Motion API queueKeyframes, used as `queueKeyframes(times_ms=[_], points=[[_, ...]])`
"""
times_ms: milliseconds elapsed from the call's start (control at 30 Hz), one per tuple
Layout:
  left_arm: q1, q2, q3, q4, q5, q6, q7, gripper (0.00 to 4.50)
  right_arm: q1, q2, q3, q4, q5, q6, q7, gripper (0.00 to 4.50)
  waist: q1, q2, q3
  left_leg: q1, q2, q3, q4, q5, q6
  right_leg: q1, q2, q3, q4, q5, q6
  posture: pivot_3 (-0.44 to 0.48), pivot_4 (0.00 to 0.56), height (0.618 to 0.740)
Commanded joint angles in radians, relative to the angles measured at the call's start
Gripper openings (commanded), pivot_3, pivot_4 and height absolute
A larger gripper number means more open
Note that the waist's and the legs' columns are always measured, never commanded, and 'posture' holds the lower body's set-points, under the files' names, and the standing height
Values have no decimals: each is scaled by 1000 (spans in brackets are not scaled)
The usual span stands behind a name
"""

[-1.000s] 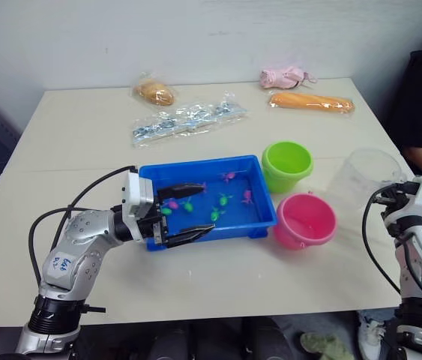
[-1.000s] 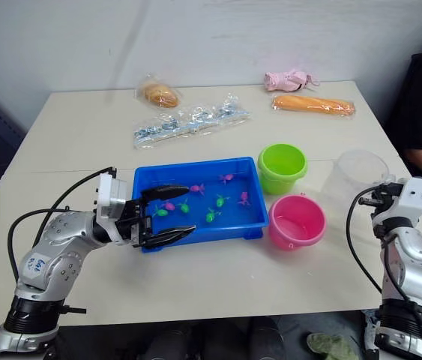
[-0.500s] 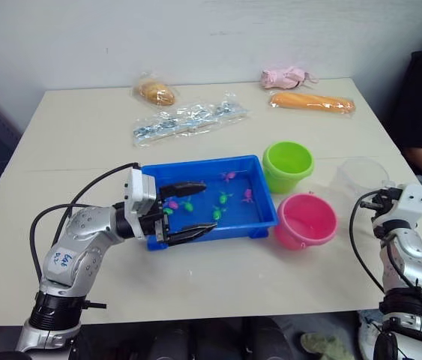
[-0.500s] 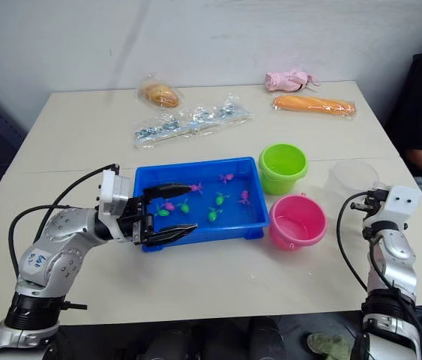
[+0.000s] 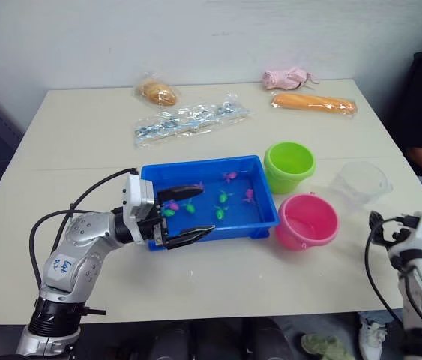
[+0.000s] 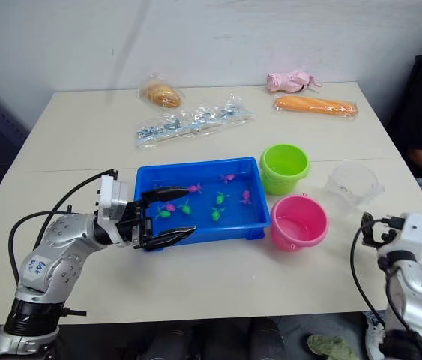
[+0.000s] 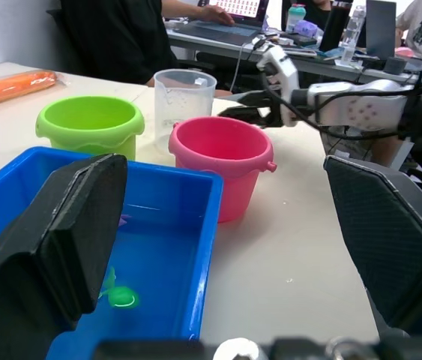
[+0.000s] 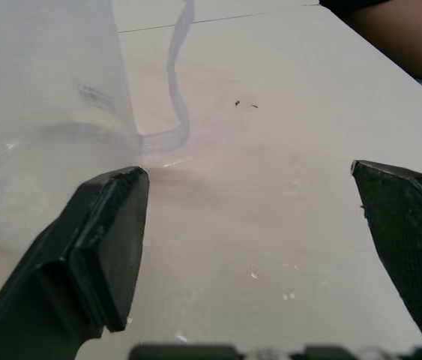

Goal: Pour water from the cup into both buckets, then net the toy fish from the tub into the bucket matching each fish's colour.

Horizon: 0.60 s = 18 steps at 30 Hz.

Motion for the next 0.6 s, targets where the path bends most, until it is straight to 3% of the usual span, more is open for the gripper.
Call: queueKeyframes(times_ms=[33,200,400,533,600], points=[[27,19,48,-39,-1,-26,11,4500,105,4,-42,-222,117,-1,118,4474,0,0,0,0,0,0,0,0,0,0,0,0,0,0,0,0,150,740],[119,73,204,-32,25,-71,68,4500,278,-131,-80,-597,279,151,250,4474,-7,1,0,2,1,1,-3,0,0,0,0,1,-1,0,0,0,150,740],[249,115,376,59,66,-168,91,4500,216,-270,-37,-706,326,101,468,4474,-8,-8,-1,7,1,1,-4,-2,1,4,0,1,-5,0,0,0,150,740],[399,-11,598,41,104,-192,353,4500,112,-269,78,-689,283,23,561,4474,-3,-11,-1,8,2,2,-4,-3,3,5,-2,1,-6,0,0,0,150,740],[504,-69,684,3,106,-191,423,4500,74,-268,118,-672,353,24,665,4474,-9,-16,-2,9,2,3,-4,-5,4,5,-3,1,-5,0,0,0,150,740]])
